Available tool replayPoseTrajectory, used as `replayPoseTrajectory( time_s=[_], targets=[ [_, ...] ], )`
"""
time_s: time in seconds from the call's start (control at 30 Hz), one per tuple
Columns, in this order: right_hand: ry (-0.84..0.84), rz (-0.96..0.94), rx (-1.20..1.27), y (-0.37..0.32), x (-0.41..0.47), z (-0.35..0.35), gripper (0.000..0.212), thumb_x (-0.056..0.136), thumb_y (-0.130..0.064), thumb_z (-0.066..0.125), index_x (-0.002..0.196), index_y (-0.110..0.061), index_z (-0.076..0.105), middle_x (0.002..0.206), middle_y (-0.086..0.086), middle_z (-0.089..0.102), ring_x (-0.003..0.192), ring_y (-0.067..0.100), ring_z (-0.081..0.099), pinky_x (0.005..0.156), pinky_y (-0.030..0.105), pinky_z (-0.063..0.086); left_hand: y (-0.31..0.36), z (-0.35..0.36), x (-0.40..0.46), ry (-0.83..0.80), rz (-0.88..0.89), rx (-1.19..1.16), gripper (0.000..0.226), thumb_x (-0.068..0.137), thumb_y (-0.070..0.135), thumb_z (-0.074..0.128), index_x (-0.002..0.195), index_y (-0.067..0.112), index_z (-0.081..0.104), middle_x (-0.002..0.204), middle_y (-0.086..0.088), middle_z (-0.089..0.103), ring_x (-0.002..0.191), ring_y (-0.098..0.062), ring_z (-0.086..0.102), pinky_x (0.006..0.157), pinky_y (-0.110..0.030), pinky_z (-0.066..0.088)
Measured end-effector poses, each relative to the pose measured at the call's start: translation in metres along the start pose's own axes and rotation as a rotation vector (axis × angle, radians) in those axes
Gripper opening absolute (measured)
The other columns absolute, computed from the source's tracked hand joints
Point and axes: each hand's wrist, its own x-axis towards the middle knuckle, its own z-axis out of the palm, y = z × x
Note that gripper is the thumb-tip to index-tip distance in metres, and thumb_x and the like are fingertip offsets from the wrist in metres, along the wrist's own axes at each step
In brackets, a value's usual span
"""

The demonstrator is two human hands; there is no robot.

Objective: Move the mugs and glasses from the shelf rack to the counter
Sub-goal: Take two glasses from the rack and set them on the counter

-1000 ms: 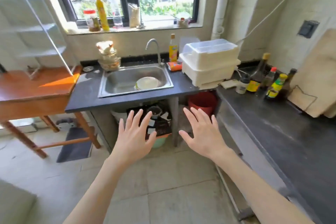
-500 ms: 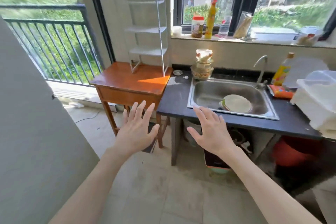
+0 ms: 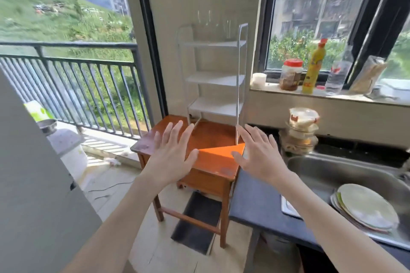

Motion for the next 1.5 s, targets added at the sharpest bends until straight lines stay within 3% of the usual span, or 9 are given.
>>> replayPoseTrajectory(
  time_s=[0.23,0.57,0.77,0.9,1.0,1.1,1.3,1.43,1.5],
  targets=[
    [0.077,-0.028,-0.049,0.002,0.134,-0.017,0.069,0.089,-0.047,0.044,0.146,-0.026,0.012,0.155,0.004,0.02,0.144,0.024,0.012,0.116,0.052,0.013,-0.035,-0.016,0.128,0.08,0.086,-0.038,0.063,0.093,0.047,0.03,0.146,0.03,0.001,0.157,0.0,-0.002,0.144,-0.02,-0.01,0.116,-0.045,-0.005],
    [0.314,-0.007,0.074,0.0,0.333,-0.031,0.07,0.089,-0.04,0.051,0.146,-0.019,0.016,0.153,0.003,0.024,0.141,0.02,0.019,0.113,0.036,0.02,-0.095,-0.018,0.339,0.14,0.263,-0.22,0.064,0.092,0.047,0.03,0.146,0.034,-0.001,0.158,0.0,-0.004,0.143,-0.017,-0.014,0.117,-0.044,-0.003],
    [0.479,0.028,0.103,-0.005,0.441,-0.042,0.065,0.09,-0.033,0.052,0.144,-0.011,0.024,0.149,0.008,0.033,0.136,0.024,0.03,0.108,0.033,0.026,-0.108,-0.04,0.462,0.243,0.349,-0.418,0.062,0.093,0.039,0.038,0.147,0.025,0.01,0.157,-0.005,0.012,0.143,-0.021,0.006,0.115,-0.042,0.011],
    [0.626,0.149,0.082,0.002,0.494,-0.055,0.051,0.09,-0.029,0.052,0.134,-0.008,0.039,0.134,0.014,0.048,0.123,0.03,0.045,0.093,0.034,0.037,-0.094,-0.039,0.531,0.269,0.35,-0.719,0.06,0.09,0.028,0.05,0.143,0.016,0.024,0.147,-0.008,0.033,0.136,-0.022,0.029,0.108,-0.029,0.021],
    [0.754,0.279,0.145,0.006,0.525,-0.062,0.041,0.089,-0.025,0.052,0.123,-0.003,0.046,0.124,0.016,0.051,0.113,0.033,0.05,0.086,0.035,0.039,-0.076,-0.04,0.576,0.189,0.239,-0.993,0.058,0.088,0.025,0.056,0.139,0.013,0.03,0.139,-0.009,0.043,0.124,-0.024,0.046,0.107,-0.04,0.035],
    [0.744,0.41,0.236,0.015,0.546,-0.06,0.041,0.088,-0.022,0.052,0.122,-0.001,0.042,0.125,0.018,0.047,0.112,0.034,0.049,0.081,0.032,0.035,-0.059,-0.038,0.605,0.184,0.13,-1.075,0.06,0.088,0.025,0.058,0.139,0.011,0.03,0.134,-0.01,0.047,0.12,-0.025,0.05,0.103,-0.042,0.04],
    [0.639,0.543,0.486,0.037,0.566,-0.056,0.03,0.09,-0.025,0.049,0.109,-0.003,0.044,0.107,0.017,0.058,0.1,0.033,0.055,0.078,0.035,0.041,-0.038,-0.036,0.629,0.442,0.124,-0.961,0.049,0.087,0.023,0.058,0.13,0.006,0.043,0.13,-0.01,0.051,0.112,-0.025,0.053,0.092,-0.029,0.038],
    [0.628,0.553,0.57,0.046,0.575,-0.053,0.023,0.091,-0.027,0.044,0.086,-0.006,0.051,0.1,0.018,0.063,0.088,0.029,0.056,0.071,0.032,0.04,-0.031,-0.039,0.639,0.46,0.099,-0.891,0.061,0.082,0.035,0.063,0.132,0.008,0.042,0.129,-0.007,0.044,0.113,-0.026,0.051,0.097,-0.038,0.041],
    [0.619,0.535,0.623,0.048,0.577,-0.051,0.03,0.092,-0.027,0.042,0.068,-0.009,0.048,0.091,0.016,0.065,0.081,0.027,0.056,0.07,0.03,0.04,-0.024,-0.04,0.641,0.474,0.073,-0.85,0.065,0.08,0.039,0.065,0.131,0.006,0.043,0.127,-0.008,0.043,0.114,-0.027,0.049,0.096,-0.039,0.041]
  ],
)
